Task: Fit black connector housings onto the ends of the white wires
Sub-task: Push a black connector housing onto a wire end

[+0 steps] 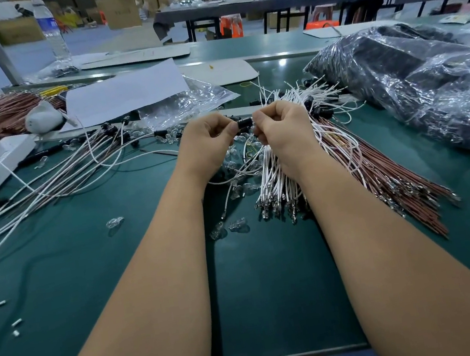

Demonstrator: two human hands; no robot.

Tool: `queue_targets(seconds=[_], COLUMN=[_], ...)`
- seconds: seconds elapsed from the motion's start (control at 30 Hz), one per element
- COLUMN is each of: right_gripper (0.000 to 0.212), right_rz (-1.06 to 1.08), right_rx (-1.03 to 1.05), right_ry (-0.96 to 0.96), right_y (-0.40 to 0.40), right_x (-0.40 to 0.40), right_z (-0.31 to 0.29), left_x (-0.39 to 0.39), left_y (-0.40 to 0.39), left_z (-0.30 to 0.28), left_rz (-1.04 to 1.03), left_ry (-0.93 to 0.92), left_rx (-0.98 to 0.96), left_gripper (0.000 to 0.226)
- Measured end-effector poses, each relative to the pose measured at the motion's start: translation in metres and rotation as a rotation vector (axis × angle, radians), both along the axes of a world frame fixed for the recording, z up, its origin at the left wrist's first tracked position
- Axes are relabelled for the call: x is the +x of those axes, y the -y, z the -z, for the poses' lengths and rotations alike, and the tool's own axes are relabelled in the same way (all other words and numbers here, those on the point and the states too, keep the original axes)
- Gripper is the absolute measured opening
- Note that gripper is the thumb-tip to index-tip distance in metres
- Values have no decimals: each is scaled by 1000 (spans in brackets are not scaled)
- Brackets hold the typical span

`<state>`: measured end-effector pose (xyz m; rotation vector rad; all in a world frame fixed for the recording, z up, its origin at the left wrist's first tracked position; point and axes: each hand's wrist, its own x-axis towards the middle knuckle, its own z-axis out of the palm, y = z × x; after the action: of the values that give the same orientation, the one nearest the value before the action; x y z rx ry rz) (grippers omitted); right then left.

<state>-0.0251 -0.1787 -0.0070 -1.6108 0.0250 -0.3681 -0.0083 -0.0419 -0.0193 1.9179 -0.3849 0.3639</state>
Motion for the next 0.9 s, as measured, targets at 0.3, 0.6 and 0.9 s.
queue_targets(seconds=[0.3,0.6,0.9], right_gripper=[20,18,15], right_rz=[-100,-109,-113], right_rx=[-9,81,293], right_ry=[9,65,18], right_y=[1,-3,-9], right_x=[0,-3,-2], right_z=[2,2,-3], left_x=[-2,-2,-3], left_y=[0,3,7], left_z=[0,-1,-6], left_rz=[37,18,-20], left_ry=[-61,-54,5], left_rx=[-98,-167,-123], left_gripper=[18,16,12])
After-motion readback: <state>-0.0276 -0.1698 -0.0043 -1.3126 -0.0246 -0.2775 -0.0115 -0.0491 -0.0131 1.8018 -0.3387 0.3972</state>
